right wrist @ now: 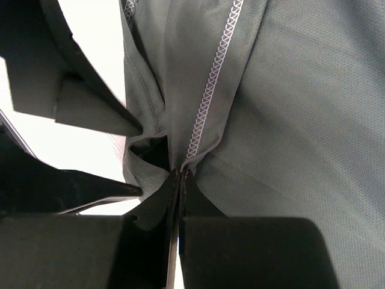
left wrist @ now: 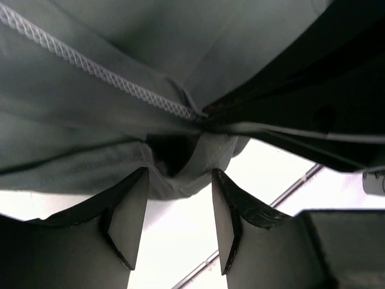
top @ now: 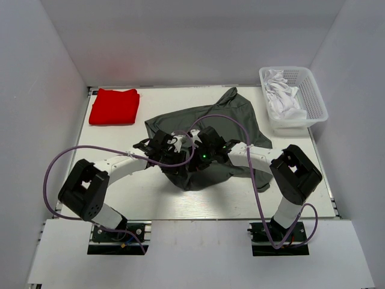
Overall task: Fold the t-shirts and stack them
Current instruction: Flatten out the tshirt
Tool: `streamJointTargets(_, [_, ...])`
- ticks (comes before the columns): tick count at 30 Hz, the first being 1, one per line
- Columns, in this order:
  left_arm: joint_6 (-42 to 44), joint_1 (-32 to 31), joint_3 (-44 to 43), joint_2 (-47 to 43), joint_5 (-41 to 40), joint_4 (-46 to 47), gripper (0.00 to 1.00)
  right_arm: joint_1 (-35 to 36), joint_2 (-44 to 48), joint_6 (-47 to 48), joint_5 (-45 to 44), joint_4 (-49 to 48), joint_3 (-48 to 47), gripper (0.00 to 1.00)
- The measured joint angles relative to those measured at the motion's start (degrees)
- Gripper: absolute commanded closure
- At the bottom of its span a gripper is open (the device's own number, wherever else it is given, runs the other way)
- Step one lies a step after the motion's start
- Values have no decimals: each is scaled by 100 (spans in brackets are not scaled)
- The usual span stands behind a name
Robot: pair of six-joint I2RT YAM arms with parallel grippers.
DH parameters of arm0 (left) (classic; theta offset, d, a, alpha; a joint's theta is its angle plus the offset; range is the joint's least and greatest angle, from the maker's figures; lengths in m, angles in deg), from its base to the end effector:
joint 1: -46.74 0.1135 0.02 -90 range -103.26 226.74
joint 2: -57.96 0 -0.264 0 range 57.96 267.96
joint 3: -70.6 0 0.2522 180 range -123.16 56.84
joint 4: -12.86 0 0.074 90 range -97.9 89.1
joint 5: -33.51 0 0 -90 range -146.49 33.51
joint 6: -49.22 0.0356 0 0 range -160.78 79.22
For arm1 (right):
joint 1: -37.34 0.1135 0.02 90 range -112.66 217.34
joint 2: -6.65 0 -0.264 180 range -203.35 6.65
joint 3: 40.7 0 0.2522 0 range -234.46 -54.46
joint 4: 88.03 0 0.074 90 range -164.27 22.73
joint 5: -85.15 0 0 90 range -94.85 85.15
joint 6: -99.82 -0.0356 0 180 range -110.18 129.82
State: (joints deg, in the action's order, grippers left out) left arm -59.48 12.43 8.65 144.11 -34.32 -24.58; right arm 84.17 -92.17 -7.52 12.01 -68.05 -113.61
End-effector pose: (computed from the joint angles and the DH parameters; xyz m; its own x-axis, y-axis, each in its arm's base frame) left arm 0.2263 -0.1707 0.1794 -0.9033 0.2570 -0.3435 0.4016 0.7879 -0.4668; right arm 0.2405 0.2715 0.1866 -0.7181 -0.3486 -0.6023 -0.6517 0.6405 0.4062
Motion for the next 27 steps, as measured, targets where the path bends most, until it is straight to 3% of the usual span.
streamJointTargets(3, [46, 0, 2, 85, -24, 188, 45, 2, 0, 0, 7, 0, 0, 100])
streamJointTargets(7, [81, 2, 2, 260, -35, 348, 65, -11, 2, 0, 2, 11, 0, 100])
streamJointTargets(10, [111, 0, 2, 348, -13, 393, 68, -28, 0, 2, 2, 20, -7, 100])
streamJointTargets(16, [-35, 0, 291, -109, 17, 192, 68, -20, 2, 2, 4, 20, -33, 100])
streamJointTargets(27, [-452, 0, 398, -835, -55, -1016, 69, 11, 0, -2, 48, 35, -127, 100])
